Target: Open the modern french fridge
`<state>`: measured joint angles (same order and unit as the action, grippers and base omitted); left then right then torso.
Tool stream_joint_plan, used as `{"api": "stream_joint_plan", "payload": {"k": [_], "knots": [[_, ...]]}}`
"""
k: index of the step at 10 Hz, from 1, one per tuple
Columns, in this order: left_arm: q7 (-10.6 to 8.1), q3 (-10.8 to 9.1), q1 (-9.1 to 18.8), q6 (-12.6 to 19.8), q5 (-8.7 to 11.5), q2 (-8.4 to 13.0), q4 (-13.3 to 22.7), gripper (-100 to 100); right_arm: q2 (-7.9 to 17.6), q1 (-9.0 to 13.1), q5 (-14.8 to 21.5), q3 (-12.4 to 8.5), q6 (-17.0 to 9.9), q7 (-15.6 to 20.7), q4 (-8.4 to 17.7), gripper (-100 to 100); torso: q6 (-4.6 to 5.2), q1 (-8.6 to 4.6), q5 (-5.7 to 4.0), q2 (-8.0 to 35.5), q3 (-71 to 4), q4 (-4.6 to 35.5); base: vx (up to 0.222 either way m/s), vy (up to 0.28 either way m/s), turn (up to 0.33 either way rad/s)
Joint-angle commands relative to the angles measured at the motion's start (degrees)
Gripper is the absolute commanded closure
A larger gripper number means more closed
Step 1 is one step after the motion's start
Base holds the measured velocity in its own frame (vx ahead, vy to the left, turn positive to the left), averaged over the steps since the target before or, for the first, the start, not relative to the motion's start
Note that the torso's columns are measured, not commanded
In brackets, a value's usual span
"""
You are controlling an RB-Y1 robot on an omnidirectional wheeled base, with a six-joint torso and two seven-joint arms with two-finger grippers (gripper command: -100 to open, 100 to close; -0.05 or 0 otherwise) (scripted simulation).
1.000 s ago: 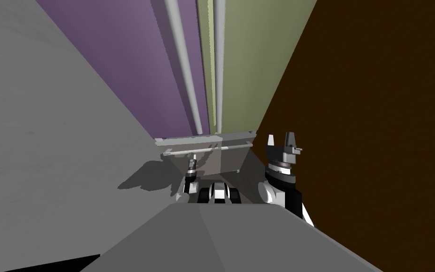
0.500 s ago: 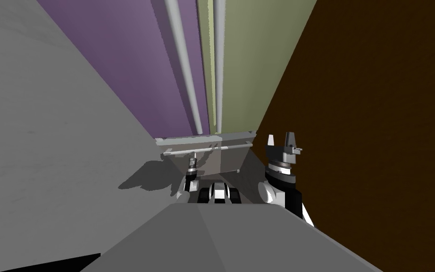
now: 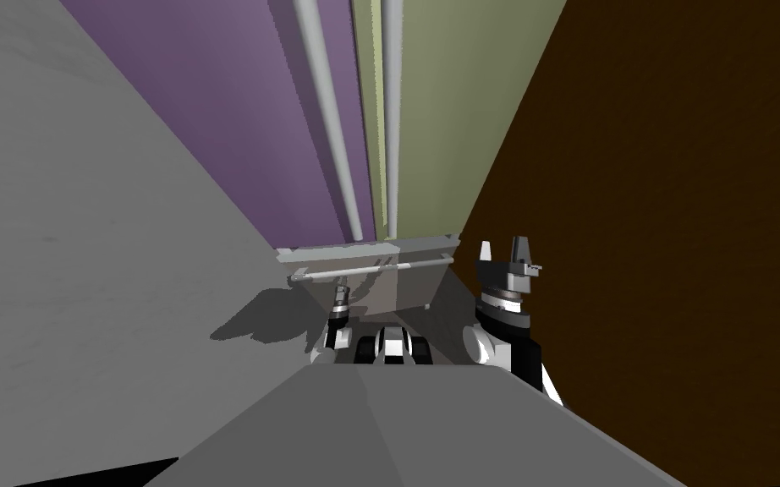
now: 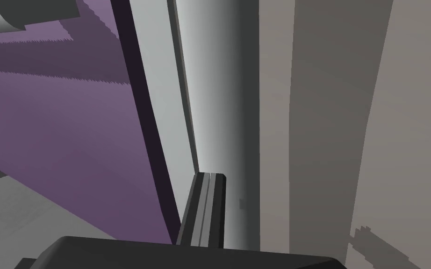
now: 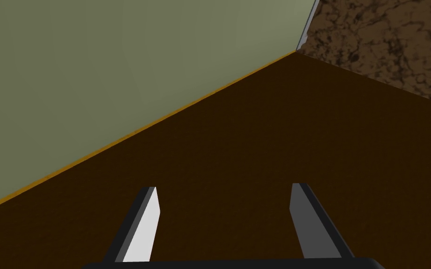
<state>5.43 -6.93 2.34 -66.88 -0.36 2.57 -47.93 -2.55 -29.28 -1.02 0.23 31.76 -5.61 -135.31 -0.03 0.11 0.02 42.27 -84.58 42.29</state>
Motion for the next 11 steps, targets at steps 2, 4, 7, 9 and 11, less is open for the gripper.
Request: {"api": "stream_joint_plan", "payload": {"k": [2,4,7,9,11], "knots": [[-0.28,-0.05,-0.12,-0.11,0.06,4.24,-0.34,-100,0.00,0.00,0.00,0.00,0.00,0.00,0.00,0,0.03,-0.05,0.00,0.01,0.01,-0.01,-0.006,0.047,0.002],[-0.80,-0.11,-0.22,-0.41,0.16,4.74,-0.50,-100,0.01,0.00,0.00,-0.01,0.00,0.00,0.00,0,0.02,0.00,0.01,0.02,0.01,-0.01,-0.006,0.122,0.009],[-1.68,-0.18,-0.41,-0.69,0.33,4.61,-0.61,-100,0.02,0.00,0.00,-0.02,0.00,0.00,0.00,0,0.03,-0.10,0.00,0.00,0.01,-0.01,-0.011,0.182,0.007],[-2.25,-0.21,-0.53,-0.71,0.43,3.71,-0.57,-100,0.01,0.00,0.00,-0.01,0.00,0.00,0.00,0,0.03,-0.17,-0.03,0.00,0.00,-0.01,-0.009,0.168,0.007],[-2.49,-0.22,-0.58,-0.65,0.48,0.94,-0.50,-100,0.01,0.00,0.00,-0.01,0.00,0.00,0.00,0,0.03,-0.20,-0.04,0.02,0.02,-0.01,-0.007,0.126,0.004]]}}
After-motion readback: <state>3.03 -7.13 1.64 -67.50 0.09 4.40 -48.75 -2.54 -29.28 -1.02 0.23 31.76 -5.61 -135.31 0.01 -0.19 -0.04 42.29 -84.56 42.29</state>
